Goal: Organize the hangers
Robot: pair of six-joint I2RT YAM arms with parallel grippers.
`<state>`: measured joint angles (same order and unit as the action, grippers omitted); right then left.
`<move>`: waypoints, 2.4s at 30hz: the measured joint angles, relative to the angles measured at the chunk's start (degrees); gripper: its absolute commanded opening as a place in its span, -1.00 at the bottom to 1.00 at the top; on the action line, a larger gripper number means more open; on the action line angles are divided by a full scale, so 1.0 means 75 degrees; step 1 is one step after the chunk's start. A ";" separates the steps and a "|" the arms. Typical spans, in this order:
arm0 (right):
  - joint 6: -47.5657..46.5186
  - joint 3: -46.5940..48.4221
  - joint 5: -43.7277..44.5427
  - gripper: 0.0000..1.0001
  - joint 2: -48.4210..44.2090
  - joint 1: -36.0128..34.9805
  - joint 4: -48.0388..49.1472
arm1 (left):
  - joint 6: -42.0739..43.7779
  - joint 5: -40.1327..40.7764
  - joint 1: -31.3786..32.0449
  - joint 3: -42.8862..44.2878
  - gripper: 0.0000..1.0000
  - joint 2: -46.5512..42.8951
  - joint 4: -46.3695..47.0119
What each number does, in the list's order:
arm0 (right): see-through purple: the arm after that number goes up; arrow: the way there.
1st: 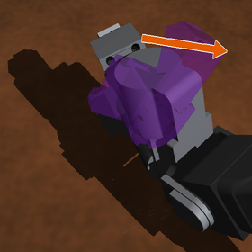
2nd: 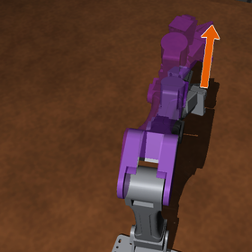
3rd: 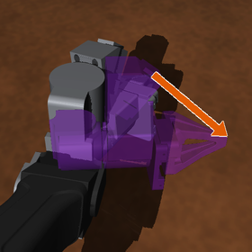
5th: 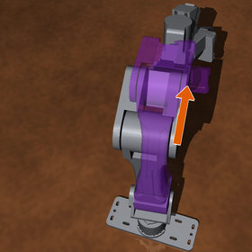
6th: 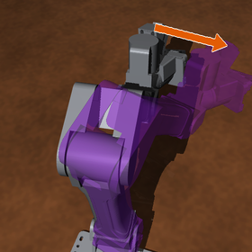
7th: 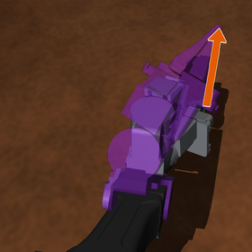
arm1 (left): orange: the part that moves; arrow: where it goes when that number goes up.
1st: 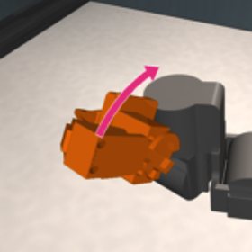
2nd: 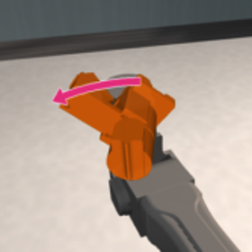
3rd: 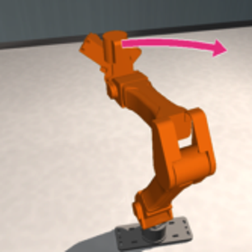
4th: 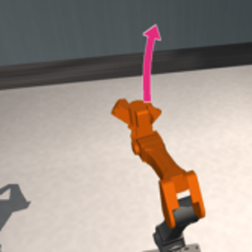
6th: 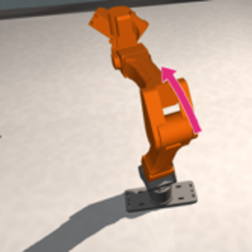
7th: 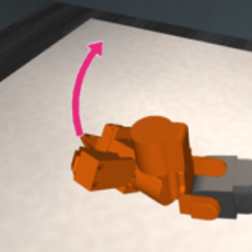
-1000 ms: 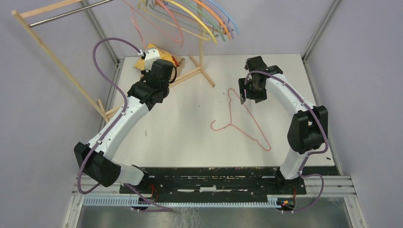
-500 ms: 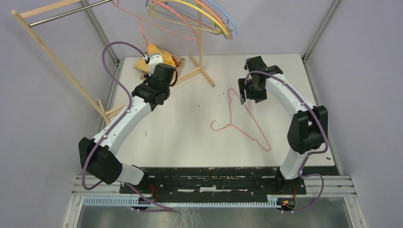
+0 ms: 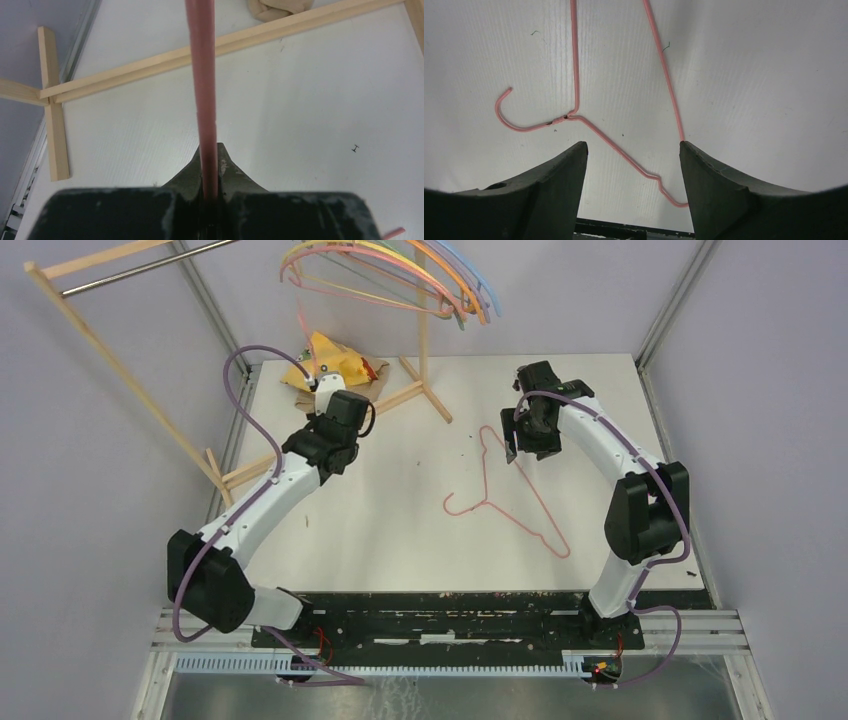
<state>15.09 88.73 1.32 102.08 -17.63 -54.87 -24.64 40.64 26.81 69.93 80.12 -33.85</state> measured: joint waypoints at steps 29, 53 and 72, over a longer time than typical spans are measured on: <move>0.0009 -0.0073 -0.0294 0.52 -0.0003 0.0000 0.0032 | -0.0157 0.1510 -0.0041 0.0755 -0.94 -0.1172 0.0329; 0.0006 0.0111 -0.0376 0.52 0.0125 0.0000 -0.0015 | 0.0609 0.0761 -0.1536 0.3168 -0.94 0.1169 0.1070; 0.0006 0.0204 -0.0522 0.51 0.0268 0.0003 -0.0044 | 0.0612 -0.0527 -0.1813 0.4995 -0.94 0.2865 -0.0035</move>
<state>15.14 90.26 -2.59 104.09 -17.61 -55.20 -20.05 36.69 13.21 107.39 101.60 -34.11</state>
